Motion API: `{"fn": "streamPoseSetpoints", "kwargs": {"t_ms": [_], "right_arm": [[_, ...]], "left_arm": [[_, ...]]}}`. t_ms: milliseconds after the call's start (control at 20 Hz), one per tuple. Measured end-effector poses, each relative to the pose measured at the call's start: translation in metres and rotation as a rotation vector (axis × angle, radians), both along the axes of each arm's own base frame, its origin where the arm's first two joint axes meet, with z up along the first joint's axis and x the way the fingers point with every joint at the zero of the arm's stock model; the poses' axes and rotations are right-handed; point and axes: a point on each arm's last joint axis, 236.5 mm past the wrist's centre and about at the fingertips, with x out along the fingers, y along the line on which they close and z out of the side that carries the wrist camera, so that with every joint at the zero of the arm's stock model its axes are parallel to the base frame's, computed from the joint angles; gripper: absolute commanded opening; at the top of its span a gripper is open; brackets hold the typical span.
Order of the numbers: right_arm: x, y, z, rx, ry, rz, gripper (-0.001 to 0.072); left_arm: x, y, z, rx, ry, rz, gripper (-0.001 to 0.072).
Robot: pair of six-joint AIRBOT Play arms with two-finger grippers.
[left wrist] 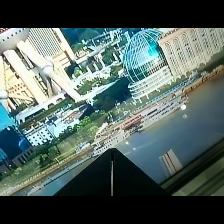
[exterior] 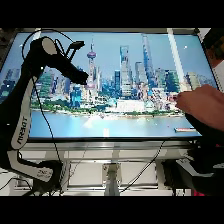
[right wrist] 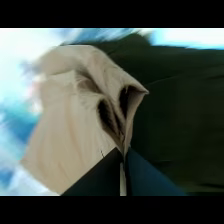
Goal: Fold the clothes and pants, and hang the long-sleeved shirts on hangers.
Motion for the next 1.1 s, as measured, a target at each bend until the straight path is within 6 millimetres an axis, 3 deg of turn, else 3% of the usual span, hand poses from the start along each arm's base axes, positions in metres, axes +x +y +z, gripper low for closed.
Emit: {"fn": "streamPoseSetpoints", "kwargs": {"t_ms": [50, 100, 150, 200, 250, 300, 350, 400, 500, 600, 800, 950, 1100], "right_arm": [[-0.018, -0.005, 0.001, -0.010, 0.053, -0.030, 0.0023], [-0.032, -0.008, 0.001, -0.014, 0.088, -0.056, 0.0154], [-0.041, -0.012, 0.003, -0.020, 0.109, -0.082, 0.0396], [-0.048, -0.014, 0.005, -0.023, 0.117, -0.105, 0.0511], [-0.051, -0.017, 0.009, -0.027, 0.114, -0.125, 0.0502], [-0.050, -0.019, 0.015, -0.036, 0.097, -0.140, 0.0439], [-0.043, -0.022, 0.025, -0.052, 0.055, -0.144, 0.0281], [-0.029, -0.023, 0.035, -0.065, 0.002, -0.126, 0.0006], [0.010, -0.011, 0.051, -0.092, -0.073, -0.005, 0.0013], [0.056, 0.020, 0.050, -0.085, -0.076, 0.183, 0.0012], [0.132, 0.124, 0.008, -0.009, 0.047, 0.610, 0.0011], [0.153, 0.207, -0.035, 0.064, 0.166, 0.879, 0.0012], [0.152, 0.264, -0.072, 0.148, 0.276, 1.033, 0.0015]], "left_arm": [[-0.003, -0.002, 0.000, 0.004, 0.006, -0.009, 0.0004], [-0.005, -0.004, 0.000, 0.007, 0.010, -0.016, 0.0005], [-0.007, -0.006, 0.000, 0.007, 0.010, -0.023, 0.0006], [-0.009, -0.007, 0.000, 0.010, 0.016, -0.030, 0.0011], [-0.010, -0.009, -0.001, 0.010, 0.016, -0.033, 0.0011], [-0.010, -0.009, -0.001, 0.012, 0.018, -0.035, 0.0011], [-0.011, -0.009, -0.001, 0.013, 0.021, -0.037, 0.0005], [-0.011, -0.008, -0.001, 0.014, 0.022, -0.037, 0.0004], [-0.014, -0.005, -0.002, 0.020, 0.036, -0.038, 0.0003], [-0.020, -0.001, -0.002, 0.028, 0.056, -0.053, 0.0003], [-0.037, 0.013, -0.007, 0.059, 0.109, -0.059, 0.0003], [-0.060, 0.029, -0.016, 0.076, 0.162, -0.040, 0.0003], [-0.091, 0.048, -0.026, 0.086, 0.213, -0.004, 0.0004]]}}
